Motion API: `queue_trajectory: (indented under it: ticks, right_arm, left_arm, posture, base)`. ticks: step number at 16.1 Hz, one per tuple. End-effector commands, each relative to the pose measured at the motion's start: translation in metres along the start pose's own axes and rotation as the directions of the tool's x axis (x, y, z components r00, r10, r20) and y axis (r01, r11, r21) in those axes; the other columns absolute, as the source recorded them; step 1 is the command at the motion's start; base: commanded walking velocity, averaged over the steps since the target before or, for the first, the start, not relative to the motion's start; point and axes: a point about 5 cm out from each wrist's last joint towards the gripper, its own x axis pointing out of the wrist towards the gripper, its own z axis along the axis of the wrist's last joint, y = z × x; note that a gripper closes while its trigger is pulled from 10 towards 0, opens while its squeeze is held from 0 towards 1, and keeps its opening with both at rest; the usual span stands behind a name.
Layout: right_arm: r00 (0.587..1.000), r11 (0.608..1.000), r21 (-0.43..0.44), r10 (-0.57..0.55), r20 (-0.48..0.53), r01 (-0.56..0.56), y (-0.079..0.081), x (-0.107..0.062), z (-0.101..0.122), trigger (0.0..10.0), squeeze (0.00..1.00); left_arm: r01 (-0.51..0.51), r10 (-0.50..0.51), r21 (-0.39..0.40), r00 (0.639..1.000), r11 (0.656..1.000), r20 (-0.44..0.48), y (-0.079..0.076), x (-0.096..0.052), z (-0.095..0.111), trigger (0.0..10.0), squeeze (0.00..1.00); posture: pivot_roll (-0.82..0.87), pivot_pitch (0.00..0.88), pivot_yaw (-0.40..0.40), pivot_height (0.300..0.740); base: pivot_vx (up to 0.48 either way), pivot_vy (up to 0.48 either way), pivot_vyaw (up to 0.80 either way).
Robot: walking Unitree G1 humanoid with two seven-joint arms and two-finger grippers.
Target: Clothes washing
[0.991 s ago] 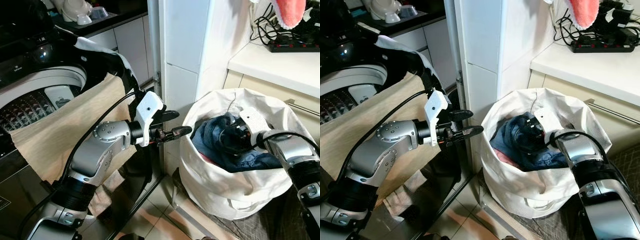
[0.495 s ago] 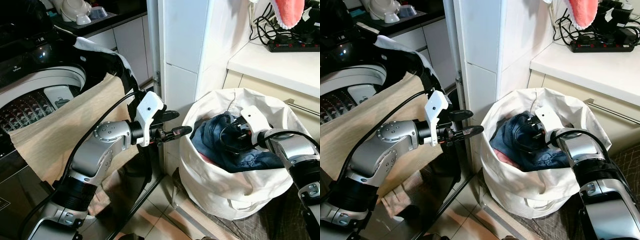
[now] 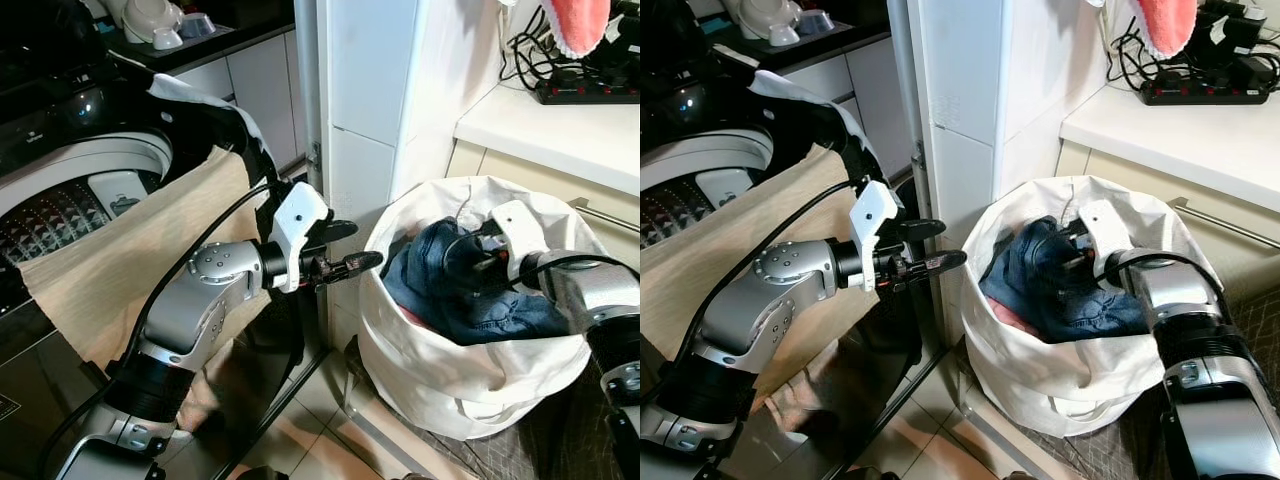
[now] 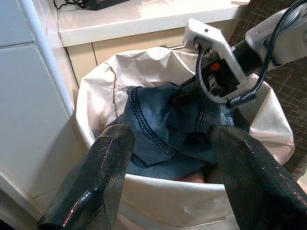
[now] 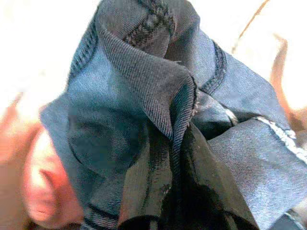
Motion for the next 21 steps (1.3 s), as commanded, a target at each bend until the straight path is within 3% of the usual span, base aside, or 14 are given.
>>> queue_trajectory:
  ticks: [1, 5, 6, 7, 8, 10, 12, 17, 19, 20, 21]
  right_arm:
    - [0.996, 0.999, 0.007, 0.037, 0.085, -0.038, 0.0, -0.009, 0.02, 0.0, 0.0]
    - [0.956, 0.988, 0.038, 0.135, 0.26, -0.15, 0.002, -0.038, 0.057, 0.0, 0.0]
    - [0.907, 0.975, 0.035, 0.191, 0.376, -0.22, 0.004, -0.06, 0.084, 0.0, 0.0]
    - [0.824, 0.95, -0.022, 0.283, 0.492, -0.313, 0.016, -0.089, 0.119, 0.0, 0.0]
    - [0.785, 0.934, -0.055, 0.329, 0.525, -0.354, 0.023, -0.1, 0.131, 0.0, 0.0]
    - [0.749, 0.916, -0.096, 0.375, 0.547, -0.389, 0.032, -0.11, 0.142, 0.0, 0.0]
    - [0.688, 0.878, -0.159, 0.455, 0.565, -0.451, 0.051, -0.124, 0.156, 0.0, 0.0]
    - [0.63, 0.826, -0.19, 0.535, 0.564, -0.531, 0.079, -0.13, 0.164, 0.0, 0.0]
    - [0.615, 0.813, -0.196, 0.55, 0.565, -0.548, 0.087, -0.131, 0.165, 0.0, 0.0]
    - [0.614, 0.813, -0.195, 0.55, 0.567, -0.549, 0.087, -0.131, 0.166, 0.0, 0.0]
    - [0.61, 0.812, -0.194, 0.551, 0.569, -0.551, 0.088, -0.131, 0.166, 0.0, 0.0]
  left_arm:
    - [-0.019, 0.019, 0.02, 1.0, 1.0, -0.001, 0.003, 0.0, 0.004, 10.0, 0.0]
    - [-0.111, 0.109, 0.037, 0.993, 0.993, 0.053, 0.013, 0.003, 0.014, 10.0, 0.0]
    - [-0.12, 0.121, -0.013, 0.985, 0.993, 0.126, 0.015, 0.007, 0.026, 10.0, 1.0]
    - [-0.108, 0.109, -0.018, 0.967, 0.994, 0.229, 0.011, 0.015, 0.043, 10.0, 1.0]
    - [-0.116, 0.116, -0.015, 0.953, 0.993, 0.28, 0.011, 0.019, 0.05, 10.0, 1.0]
    - [-0.12, 0.121, -0.024, 0.934, 0.992, 0.337, 0.01, 0.025, 0.059, 10.0, 1.0]
    - [-0.101, 0.11, -0.044, 0.897, 0.994, 0.428, 0.004, 0.038, 0.076, 10.0, 1.0]
    - [-0.102, 0.096, -0.007, 0.909, 0.995, 0.407, -0.003, 0.051, 0.071, 10.0, 1.0]
    - [-0.043, 0.042, -0.008, 0.921, 0.999, 0.388, -0.01, 0.053, 0.065, 10.0, 1.0]
    - [-0.029, 0.033, -0.018, 0.922, 0.999, 0.386, -0.011, 0.053, 0.063, 6.2, 0.87]
    - [-0.019, 0.028, -0.026, 0.923, 0.999, 0.383, -0.011, 0.052, 0.062, 0.0, 0.47]
  posture:
    - [-0.07, 0.0, 0.072, 0.74]
    - [-0.07, 0.0, 0.061, 0.74]
    - [-0.08, 0.0, 0.06, 0.74]
    - [-0.09, 0.0, 0.062, 0.74]
    - [-0.09, 0.0, 0.059, 0.74]
    - [-0.09, 0.0, 0.056, 0.74]
    - [-0.09, 0.0, 0.048, 0.74]
    - [-0.09, 0.0, 0.045, 0.74]
    - [-0.09, 0.0, 0.049, 0.74]
    - [-0.09, 0.0, 0.051, 0.74]
    - [-0.09, 0.0, 0.053, 0.74]
  base:
    - [0.0, 0.0, 0.0]
    - [0.0, 0.0, 0.0]
    - [0.0, 0.0, 0.0]
    - [0.0, 0.0, 0.0]
    - [0.0, 0.0, 0.0]
    - [0.0, 0.0, 0.0]
    - [0.0, 0.0, 0.0]
    - [0.0, 0.0, 0.0]
    - [0.0, 0.0, 0.0]
    - [0.0, 0.0, 0.0]
    - [0.0, 0.0, 0.0]
